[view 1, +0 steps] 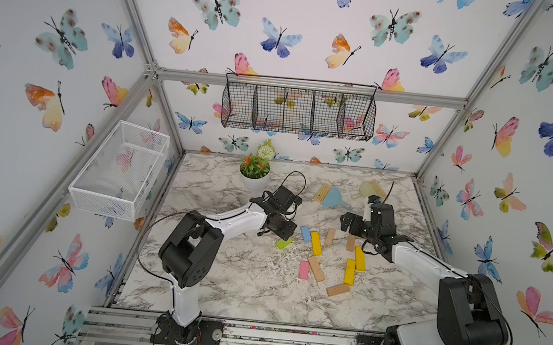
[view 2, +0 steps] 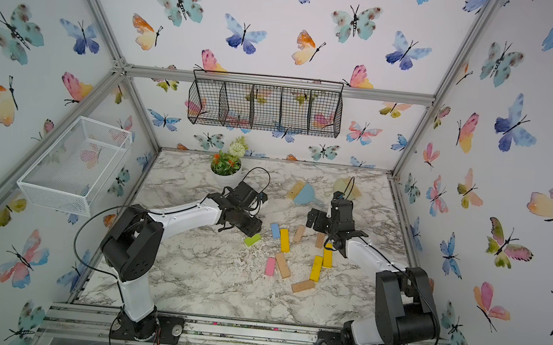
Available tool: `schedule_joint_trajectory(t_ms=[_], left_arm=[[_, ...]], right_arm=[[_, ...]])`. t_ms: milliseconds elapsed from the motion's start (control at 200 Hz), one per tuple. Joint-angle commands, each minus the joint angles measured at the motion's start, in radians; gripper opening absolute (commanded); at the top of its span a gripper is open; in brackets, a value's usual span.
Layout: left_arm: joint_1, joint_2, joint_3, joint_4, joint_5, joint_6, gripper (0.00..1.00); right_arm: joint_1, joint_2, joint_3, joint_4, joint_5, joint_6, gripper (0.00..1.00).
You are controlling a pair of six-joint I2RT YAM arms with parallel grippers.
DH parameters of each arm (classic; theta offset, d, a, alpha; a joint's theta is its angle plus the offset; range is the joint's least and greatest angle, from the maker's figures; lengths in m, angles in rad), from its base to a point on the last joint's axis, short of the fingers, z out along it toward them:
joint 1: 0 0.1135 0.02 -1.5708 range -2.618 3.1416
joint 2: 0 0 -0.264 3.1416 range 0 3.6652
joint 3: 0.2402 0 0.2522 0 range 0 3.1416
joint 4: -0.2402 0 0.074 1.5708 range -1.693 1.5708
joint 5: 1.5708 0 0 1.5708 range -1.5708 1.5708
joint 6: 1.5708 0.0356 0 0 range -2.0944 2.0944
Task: Assemble the letter k with building blocks
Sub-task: Pick up the building block from the center of the board.
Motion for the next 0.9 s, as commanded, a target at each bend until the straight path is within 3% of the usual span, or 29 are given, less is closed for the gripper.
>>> schedule_joint_trajectory(t_ms=[0, 425, 896], left_arm=[[-0.014, 0.022, 0.021, -0.051, -0.035, 0.030, 0.56], [-0.055, 0.089, 0.037, -0.124, -0.100, 0.065, 0.54], [-0.056, 0.151, 0.069, -0.158, -0.077, 0.055, 0.52]], right_arm=[[0.004, 0.008, 0.029, -0.026, 0.003, -0.007, 0.98], [0.004, 0.013, 0.028, -0.034, 0.003, 0.005, 0.98], [0.004, 0.002, 0.015, -0.022, 0.002, 0.011, 0.98]])
